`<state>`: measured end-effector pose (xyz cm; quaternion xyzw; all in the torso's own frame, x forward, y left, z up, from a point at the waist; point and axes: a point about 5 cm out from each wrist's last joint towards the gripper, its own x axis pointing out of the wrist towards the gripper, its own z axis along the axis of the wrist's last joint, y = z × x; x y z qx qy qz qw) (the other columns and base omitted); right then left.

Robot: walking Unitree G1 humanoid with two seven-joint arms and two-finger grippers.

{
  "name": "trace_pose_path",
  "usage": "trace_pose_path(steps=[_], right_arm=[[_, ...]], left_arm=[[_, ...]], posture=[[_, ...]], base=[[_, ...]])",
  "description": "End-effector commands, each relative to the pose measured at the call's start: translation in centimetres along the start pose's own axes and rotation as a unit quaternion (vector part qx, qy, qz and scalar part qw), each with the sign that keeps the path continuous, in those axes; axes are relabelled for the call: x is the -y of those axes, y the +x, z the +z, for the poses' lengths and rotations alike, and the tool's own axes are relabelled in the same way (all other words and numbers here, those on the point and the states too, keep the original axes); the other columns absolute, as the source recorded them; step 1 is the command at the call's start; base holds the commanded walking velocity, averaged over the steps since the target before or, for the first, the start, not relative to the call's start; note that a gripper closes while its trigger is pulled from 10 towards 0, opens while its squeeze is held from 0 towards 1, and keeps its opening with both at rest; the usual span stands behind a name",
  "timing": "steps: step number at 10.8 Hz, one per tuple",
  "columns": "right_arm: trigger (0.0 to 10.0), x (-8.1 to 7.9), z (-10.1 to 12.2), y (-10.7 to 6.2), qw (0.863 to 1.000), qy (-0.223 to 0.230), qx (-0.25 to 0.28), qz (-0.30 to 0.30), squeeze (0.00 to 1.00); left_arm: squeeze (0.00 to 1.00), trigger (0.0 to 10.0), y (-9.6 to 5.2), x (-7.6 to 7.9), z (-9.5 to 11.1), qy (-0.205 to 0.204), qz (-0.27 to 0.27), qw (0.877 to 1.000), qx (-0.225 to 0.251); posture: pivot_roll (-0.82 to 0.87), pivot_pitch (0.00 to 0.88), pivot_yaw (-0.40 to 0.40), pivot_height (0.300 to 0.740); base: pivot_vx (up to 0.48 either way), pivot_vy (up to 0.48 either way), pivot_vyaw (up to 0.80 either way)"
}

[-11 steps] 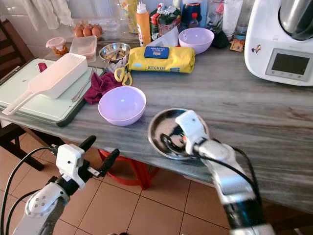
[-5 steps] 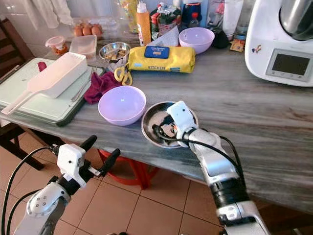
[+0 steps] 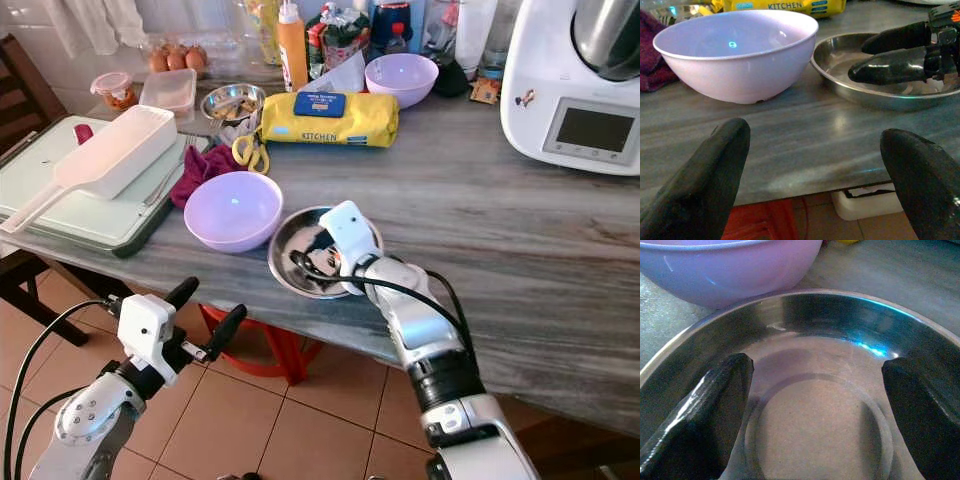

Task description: Setting the table

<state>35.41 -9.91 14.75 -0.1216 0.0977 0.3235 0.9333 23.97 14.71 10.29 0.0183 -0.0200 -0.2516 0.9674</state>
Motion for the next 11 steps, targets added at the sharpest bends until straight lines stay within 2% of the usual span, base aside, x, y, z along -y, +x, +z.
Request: trace_pose_path(steps=[1, 5, 6, 7, 9, 11], right_arm=[[10.0, -0.5, 0.2, 0.4, 1.0, -0.005, 0.001, 0.008, 0.0], [10.0, 1.4, 2.1, -2.3, 0.998, -0.007, 0.051, -0.038, 0.0], [10.0, 1.7, 2.5, -3.5, 0.996, -0.002, 0.071, -0.05, 0.68], [10.0, 2.0, 2.7, -4.5, 0.995, 0.0, 0.084, -0.061, 1.0], [10.0, 2.3, 3.3, -7.0, 0.984, -0.009, 0.141, -0.111, 1.0], [10.0, 2.0, 2.7, -9.2, 0.971, -0.006, 0.168, -0.169, 1.0]], left_arm=[[0.0, 10.0, -0.1, 0.0, -0.1, 0.006, 0.001, 1.0, -0.005], [0.0, 10.0, 0.1, 0.0, -0.1, 0.007, 0.003, 1.0, -0.004], [0.0, 10.0, 0.2, 0.0, -0.2, 0.007, 0.003, 1.0, -0.005], [0.0, 10.0, 0.2, -0.1, -0.2, 0.007, 0.002, 1.0, -0.004], [0.0, 10.0, 0.6, -0.3, 0.1, 0.011, 0.003, 1.0, 0.003], [0.0, 10.0, 1.0, -1.0, 0.9, 0.016, 0.025, 0.999, 0.019]], posture=[[-0.13, 0.147, 0.079, 0.74], [-0.13, 0.139, 0.085, 0.74], [-0.14, 0.135, 0.088, 0.74], [-0.15, 0.132, 0.09, 0.74], [-0.16, 0.121, 0.096, 0.74], [-0.17, 0.11, 0.098, 0.74]], base=[[0.0, 0.0, 0.0], [0.0, 0.0, 0.0], [0.0, 0.0, 0.0], [0.0, 0.0, 0.0], [0.0, 0.0, 0.0], [0.0, 0.0, 0.0]])
